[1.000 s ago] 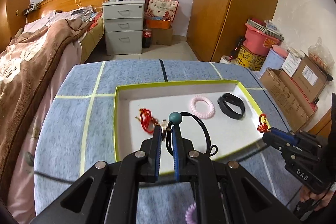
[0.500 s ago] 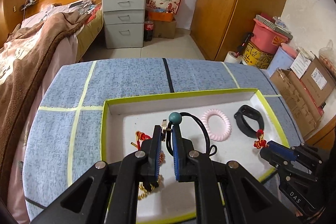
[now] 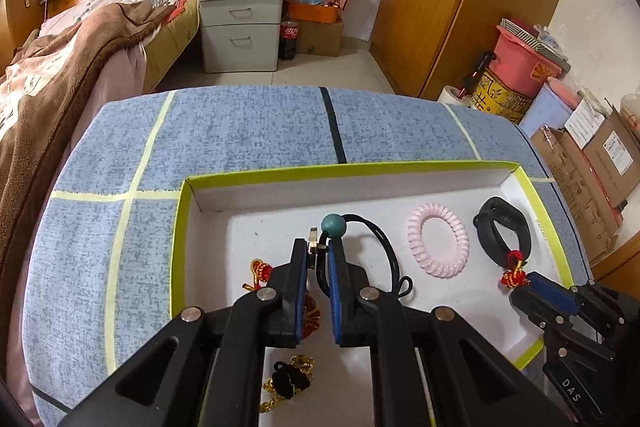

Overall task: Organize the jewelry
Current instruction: 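Carry both items into the green box and open both tools to release them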

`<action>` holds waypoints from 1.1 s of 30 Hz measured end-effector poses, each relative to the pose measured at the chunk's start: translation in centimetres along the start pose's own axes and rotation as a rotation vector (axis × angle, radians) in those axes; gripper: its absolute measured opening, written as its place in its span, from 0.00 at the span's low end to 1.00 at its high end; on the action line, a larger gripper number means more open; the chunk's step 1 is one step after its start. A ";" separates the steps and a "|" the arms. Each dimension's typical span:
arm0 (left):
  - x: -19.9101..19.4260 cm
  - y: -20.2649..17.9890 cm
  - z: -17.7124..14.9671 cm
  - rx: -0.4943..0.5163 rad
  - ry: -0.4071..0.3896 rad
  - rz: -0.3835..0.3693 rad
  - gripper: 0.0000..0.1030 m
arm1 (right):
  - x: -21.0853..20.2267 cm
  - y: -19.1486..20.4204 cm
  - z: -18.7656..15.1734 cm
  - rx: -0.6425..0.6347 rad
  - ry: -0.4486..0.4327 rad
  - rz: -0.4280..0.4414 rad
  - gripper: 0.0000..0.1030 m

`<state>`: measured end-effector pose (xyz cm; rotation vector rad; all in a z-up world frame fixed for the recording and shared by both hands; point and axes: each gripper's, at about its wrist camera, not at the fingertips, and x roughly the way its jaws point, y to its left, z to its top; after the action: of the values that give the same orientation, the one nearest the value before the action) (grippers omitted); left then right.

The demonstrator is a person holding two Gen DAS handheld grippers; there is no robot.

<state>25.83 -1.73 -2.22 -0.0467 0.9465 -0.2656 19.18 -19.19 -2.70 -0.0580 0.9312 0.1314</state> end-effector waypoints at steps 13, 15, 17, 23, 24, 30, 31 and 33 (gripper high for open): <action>0.5 -0.2 -0.1 -0.002 0.020 -0.001 0.17 | 0.2 0.0 0.3 -0.004 -0.003 -0.002 0.16; 0.5 -0.2 -0.1 0.000 0.019 -0.005 0.24 | 0.2 0.0 0.3 -0.004 -0.004 -0.001 0.17; 0.4 -0.1 -0.2 -0.007 0.020 -0.015 0.25 | 0.2 0.0 0.3 -0.003 -0.006 0.005 0.27; -0.3 0.0 -0.5 -0.008 0.001 -0.015 0.30 | -0.3 0.0 0.2 0.006 -0.019 0.014 0.37; -0.4 0.1 -0.5 -0.009 0.002 -0.019 0.34 | -0.4 0.0 0.2 0.007 -0.020 0.014 0.37; -2.0 0.2 -1.0 -0.017 -0.024 -0.025 0.39 | -1.3 -0.1 -0.1 0.024 -0.039 0.017 0.38; -2.3 0.3 -1.1 -0.019 -0.027 -0.030 0.40 | -1.6 -0.1 -0.2 0.031 -0.044 0.019 0.38; -3.1 0.4 -1.4 -0.030 -0.038 -0.035 0.40 | -2.1 -0.2 -0.3 0.040 -0.053 0.020 0.38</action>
<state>23.01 -0.47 -0.64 -0.0960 0.9124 -0.2818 17.75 -19.61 -1.23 -0.0077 0.8809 0.1322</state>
